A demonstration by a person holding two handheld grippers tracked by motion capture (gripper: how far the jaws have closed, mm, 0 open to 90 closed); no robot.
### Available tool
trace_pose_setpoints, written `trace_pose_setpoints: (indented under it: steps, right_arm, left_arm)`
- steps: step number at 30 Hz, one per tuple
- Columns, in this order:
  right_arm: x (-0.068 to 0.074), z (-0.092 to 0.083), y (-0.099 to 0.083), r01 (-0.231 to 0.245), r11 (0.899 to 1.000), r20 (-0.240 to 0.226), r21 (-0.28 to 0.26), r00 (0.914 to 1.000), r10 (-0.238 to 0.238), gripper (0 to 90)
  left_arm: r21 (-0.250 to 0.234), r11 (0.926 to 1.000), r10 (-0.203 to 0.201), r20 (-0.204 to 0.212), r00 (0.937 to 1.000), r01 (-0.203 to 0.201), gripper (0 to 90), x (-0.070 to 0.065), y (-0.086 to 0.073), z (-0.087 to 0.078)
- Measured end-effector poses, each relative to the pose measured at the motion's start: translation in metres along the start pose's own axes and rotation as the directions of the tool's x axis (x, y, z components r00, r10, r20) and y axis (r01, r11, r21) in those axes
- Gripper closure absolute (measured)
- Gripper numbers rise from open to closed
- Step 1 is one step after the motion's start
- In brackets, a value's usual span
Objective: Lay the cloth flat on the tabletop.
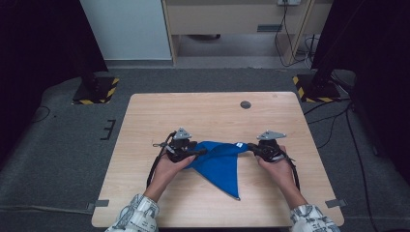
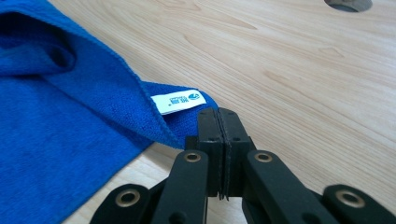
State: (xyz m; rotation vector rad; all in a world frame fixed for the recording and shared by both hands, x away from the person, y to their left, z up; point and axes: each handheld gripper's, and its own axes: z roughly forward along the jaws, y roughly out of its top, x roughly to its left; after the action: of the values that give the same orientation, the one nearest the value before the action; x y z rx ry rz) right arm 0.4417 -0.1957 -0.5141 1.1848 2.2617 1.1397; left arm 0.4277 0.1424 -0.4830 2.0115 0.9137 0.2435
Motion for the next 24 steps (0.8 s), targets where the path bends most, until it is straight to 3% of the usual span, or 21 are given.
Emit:
trace_pose_setpoints:
  steps: [4,6,8,9,12,15,17,18,22,24]
  right_arm:
    - [-0.002,-0.001,-0.001,-0.004,1.0,0.004,-0.004,1.0,0.004,89.3]
    - [-0.003,-0.003,-0.001,-0.009,1.0,0.005,-0.007,0.9999,0.009,89.3]
    - [-0.004,-0.004,-0.001,-0.015,1.0,0.004,-0.013,0.9999,0.015,89.3]
    - [-0.004,-0.004,-0.001,-0.016,1.0,-0.003,-0.012,0.9999,0.016,89.3]
    - [-0.002,-0.005,-0.001,-0.009,1.0,-0.011,-0.018,0.9999,0.009,89.3]
    - [0.002,-0.007,0.001,-0.002,1.0,-0.017,-0.026,0.9999,0.001,89.3]
    - [0.004,-0.008,0.001,-0.003,1.0,-0.021,-0.031,0.9998,0.003,89.3]
    - [0.005,-0.008,0.002,0.002,0.999,-0.022,-0.035,0.9998,-0.002,89.3]
    - [0.006,-0.009,0.003,0.006,0.999,-0.025,-0.038,0.9997,-0.007,89.3]
    - [0.006,-0.009,0.002,0.006,0.999,-0.023,-0.037,0.9997,-0.007,89.3]
  left_arm:
    - [-0.02,0.9995,0.025,-0.014,0.9996,-0.025,46.7,-0.01,0.002,-0.003]
    - [-0.008,0.9992,0.04,-0.011,0.9991,-0.04,56.4,-0.017,0.002,0.0]
    - [0.026,0.9982,0.054,0.011,0.9985,-0.055,58.9,-0.021,0.001,0.005]
    - [0.045,0.997,0.064,-0.012,0.9979,-0.063,59.8,-0.023,0.0,0.012]
    - [0.05,0.9984,0.028,-0.01,0.9996,-0.028,57.7,-0.02,-0.002,0.024]
    - [0.073,0.9967,0.039,-0.042,0.9983,-0.036,53.7,-0.019,-0.004,0.032]
    - [0.083,0.9963,0.022,-0.024,0.9995,-0.02,55.1,-0.017,-0.007,0.04]
    - [0.11,0.9926,0.055,-0.026,0.9981,-0.052,59.9,-0.018,-0.009,0.045]
    - [0.1,0.993,0.065,-0.024,0.9976,-0.062,80.2,-0.02,-0.01,0.045]
    - [0.078,0.9948,0.068,-0.027,0.9973,-0.066,83.6,-0.021,-0.008,0.042]
